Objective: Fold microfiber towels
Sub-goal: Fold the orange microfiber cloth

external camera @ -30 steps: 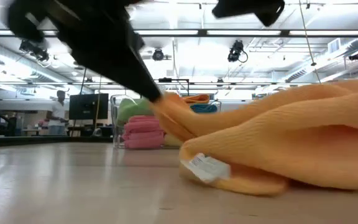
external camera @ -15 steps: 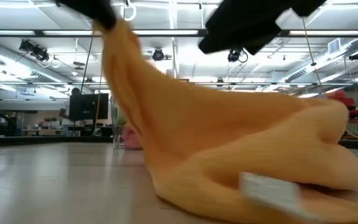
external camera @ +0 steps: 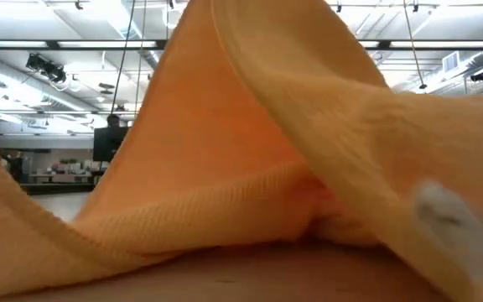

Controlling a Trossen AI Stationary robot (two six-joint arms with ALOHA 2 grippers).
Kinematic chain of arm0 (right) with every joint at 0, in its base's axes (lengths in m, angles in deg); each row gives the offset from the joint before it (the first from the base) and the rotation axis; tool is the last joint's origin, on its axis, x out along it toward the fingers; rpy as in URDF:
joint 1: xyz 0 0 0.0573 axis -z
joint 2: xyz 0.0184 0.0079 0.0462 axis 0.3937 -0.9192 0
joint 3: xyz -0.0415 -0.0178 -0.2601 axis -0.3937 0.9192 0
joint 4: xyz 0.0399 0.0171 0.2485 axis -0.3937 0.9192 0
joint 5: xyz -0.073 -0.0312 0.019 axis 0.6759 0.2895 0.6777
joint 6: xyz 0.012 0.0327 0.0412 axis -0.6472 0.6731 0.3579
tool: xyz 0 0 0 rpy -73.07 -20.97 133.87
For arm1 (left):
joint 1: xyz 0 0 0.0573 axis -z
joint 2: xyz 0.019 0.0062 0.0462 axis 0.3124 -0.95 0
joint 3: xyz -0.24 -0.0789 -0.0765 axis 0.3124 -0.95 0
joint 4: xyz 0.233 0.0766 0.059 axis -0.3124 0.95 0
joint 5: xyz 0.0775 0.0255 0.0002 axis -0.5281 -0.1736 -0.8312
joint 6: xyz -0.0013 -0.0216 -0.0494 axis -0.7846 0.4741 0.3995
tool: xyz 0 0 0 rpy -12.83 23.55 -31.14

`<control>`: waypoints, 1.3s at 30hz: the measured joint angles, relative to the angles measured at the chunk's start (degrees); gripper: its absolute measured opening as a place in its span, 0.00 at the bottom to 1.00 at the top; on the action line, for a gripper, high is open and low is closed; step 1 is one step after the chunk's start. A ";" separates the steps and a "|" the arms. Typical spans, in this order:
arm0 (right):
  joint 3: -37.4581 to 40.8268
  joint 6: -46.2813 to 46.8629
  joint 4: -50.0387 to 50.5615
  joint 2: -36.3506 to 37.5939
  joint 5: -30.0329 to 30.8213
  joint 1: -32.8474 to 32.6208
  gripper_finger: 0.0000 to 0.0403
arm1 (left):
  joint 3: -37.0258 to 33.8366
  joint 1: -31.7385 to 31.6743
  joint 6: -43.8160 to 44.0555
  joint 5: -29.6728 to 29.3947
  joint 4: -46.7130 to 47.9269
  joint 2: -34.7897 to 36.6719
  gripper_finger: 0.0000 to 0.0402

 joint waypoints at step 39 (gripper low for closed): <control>1.73 13.94 7.12 -4.70 2.99 3.81 0.33 | -4.32 -8.79 30.06 -2.19 33.91 -0.37 0.02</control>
